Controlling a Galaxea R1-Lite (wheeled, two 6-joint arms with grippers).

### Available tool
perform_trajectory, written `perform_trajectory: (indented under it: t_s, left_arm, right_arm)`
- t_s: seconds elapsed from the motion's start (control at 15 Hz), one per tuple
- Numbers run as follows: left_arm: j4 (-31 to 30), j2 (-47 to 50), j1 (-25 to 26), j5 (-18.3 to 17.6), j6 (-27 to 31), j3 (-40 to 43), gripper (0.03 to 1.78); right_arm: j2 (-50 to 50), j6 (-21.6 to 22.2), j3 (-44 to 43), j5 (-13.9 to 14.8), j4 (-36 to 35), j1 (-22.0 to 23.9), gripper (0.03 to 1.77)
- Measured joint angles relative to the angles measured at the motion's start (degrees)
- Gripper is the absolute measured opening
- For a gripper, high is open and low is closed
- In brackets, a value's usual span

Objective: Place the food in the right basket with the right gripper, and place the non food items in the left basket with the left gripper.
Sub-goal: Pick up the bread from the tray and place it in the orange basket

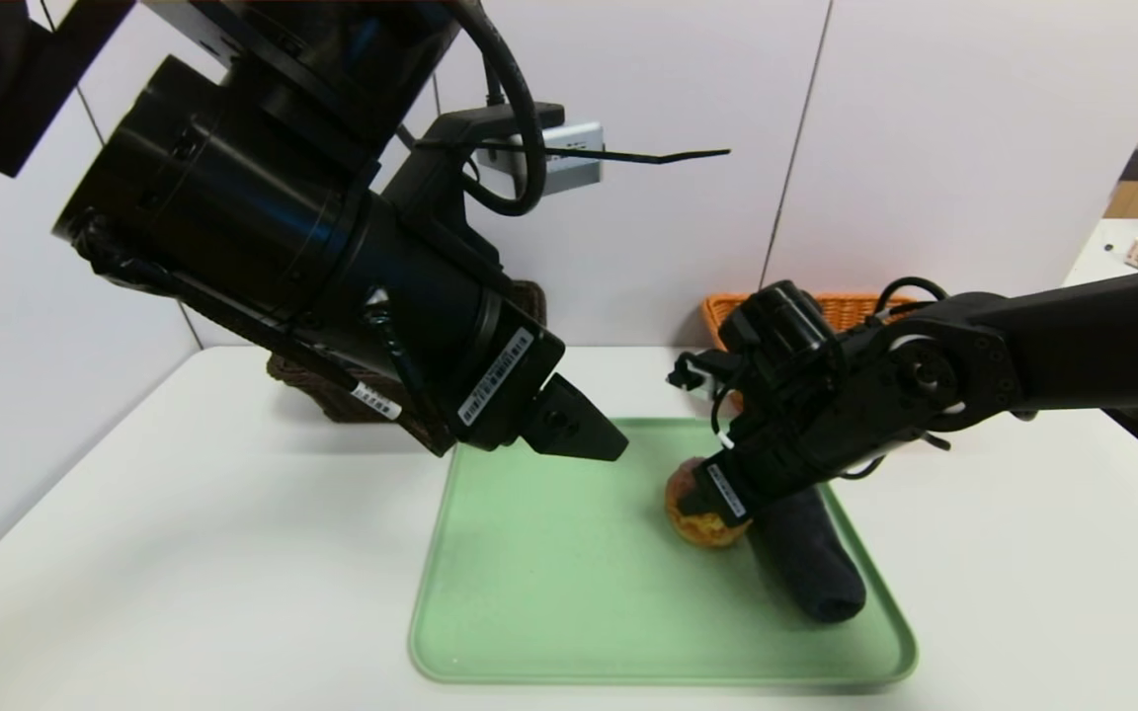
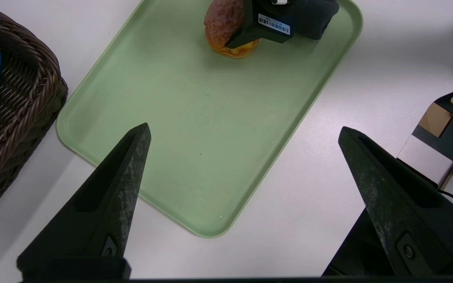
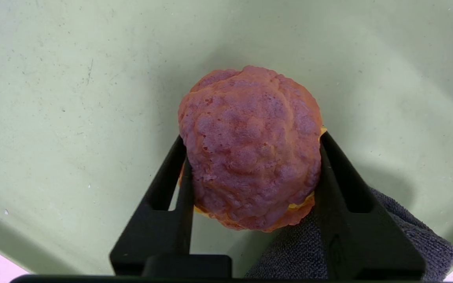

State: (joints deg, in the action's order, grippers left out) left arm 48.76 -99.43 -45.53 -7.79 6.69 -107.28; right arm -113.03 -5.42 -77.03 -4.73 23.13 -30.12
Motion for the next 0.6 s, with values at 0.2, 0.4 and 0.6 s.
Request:
perform_trajectory:
  t_s: [0.2,0.4,0.6]
  left_arm:
    - [0.0,0.0,0.0,0.0,0.0,-0.1,1.69]
    - [0.0,0.0,0.0,0.0,0.0,-0.1,1.69]
    - [0.0,0.1,0.0,0.0,0.0,-0.1,1.69]
  right_arm:
    - [0.7,0.2,-0.3,-0.6,0.4,-0.2,0.81]
    - [2.3,1.1,-1.3,-0.6,0.3,-0.2,0.81]
    - [4.6,3.1,-3.3,-0.6,0.2,-0.1,0.81]
